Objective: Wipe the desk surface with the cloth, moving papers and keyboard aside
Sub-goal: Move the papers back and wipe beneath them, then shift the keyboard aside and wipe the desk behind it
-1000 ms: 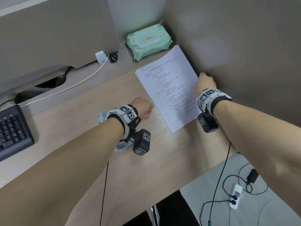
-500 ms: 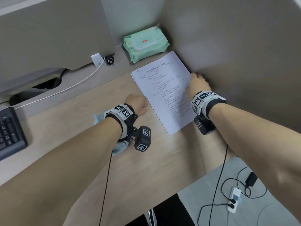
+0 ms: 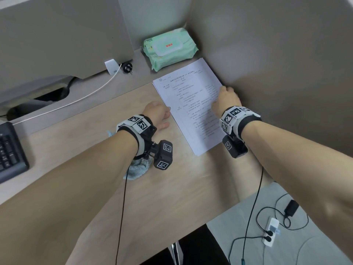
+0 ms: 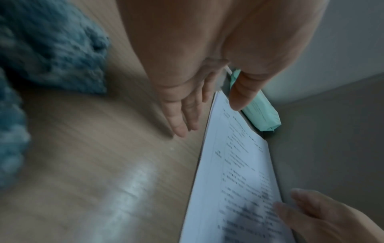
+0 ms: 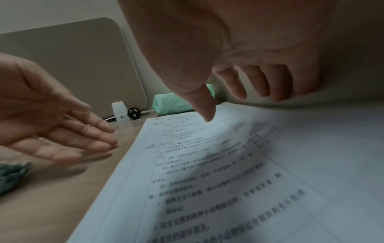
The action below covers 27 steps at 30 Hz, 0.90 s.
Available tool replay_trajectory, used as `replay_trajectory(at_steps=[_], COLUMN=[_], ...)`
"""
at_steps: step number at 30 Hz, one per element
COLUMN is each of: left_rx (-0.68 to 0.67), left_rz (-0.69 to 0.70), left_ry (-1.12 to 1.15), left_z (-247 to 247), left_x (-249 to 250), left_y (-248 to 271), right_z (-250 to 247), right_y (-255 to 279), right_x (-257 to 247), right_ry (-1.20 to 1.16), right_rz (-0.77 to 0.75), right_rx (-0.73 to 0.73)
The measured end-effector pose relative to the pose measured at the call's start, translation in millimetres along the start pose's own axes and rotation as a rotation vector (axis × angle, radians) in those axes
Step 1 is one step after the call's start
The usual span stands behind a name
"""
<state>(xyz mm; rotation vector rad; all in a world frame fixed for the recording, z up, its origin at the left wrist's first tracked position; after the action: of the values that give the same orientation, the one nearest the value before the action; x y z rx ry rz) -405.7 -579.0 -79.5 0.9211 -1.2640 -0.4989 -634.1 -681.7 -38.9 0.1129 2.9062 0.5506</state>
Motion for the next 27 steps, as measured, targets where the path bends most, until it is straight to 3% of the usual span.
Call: replay_trajectory(at_steps=[5, 8, 11, 14, 21, 24, 27], left_rx=[0.124, 0.244, 0.429, 0.524, 0.419, 0.339, 0.299], left_rz=[0.068, 0.13, 0.221, 0.216, 0.08, 0.106, 0.14], left_ry=[-0.069, -0.211, -0.524, -0.787, -1.319, -1.404, -1.411], left_z=[-44, -102, -180, -239, -296, -308, -315], left_x=[10, 17, 27, 22, -28, -40, -43], left_y=[13, 21, 33, 44, 50, 46, 43], right_z=[-8, 7, 35, 63, 134, 159, 165], right_y=[14, 27, 61, 106, 200, 206, 186], right_x=[-31, -70, -131, -186, -257, -259, -263], right_ry=[0.16, 0.097, 0.036, 0.084, 0.204, 0.299, 0.25], right_rz=[-0.102, -0.198, -0.362, -0.526, -0.784, -0.789, -0.758], right_rx=[0.07, -0.048, -0.21, -0.313, -0.505, -0.486, -0.45])
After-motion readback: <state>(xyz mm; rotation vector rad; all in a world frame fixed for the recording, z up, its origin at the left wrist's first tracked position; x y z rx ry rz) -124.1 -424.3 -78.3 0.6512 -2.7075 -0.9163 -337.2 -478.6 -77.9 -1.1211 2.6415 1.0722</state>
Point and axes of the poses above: each hand's wrist, its own y-axis away from the middle knuckle, its own z-axis out of the palm, x = y × z, the point moved 9 cm from there along -y, towards the middle knuckle, and after that the axes turned 2 degrees about -y, right-handed, at the moved point
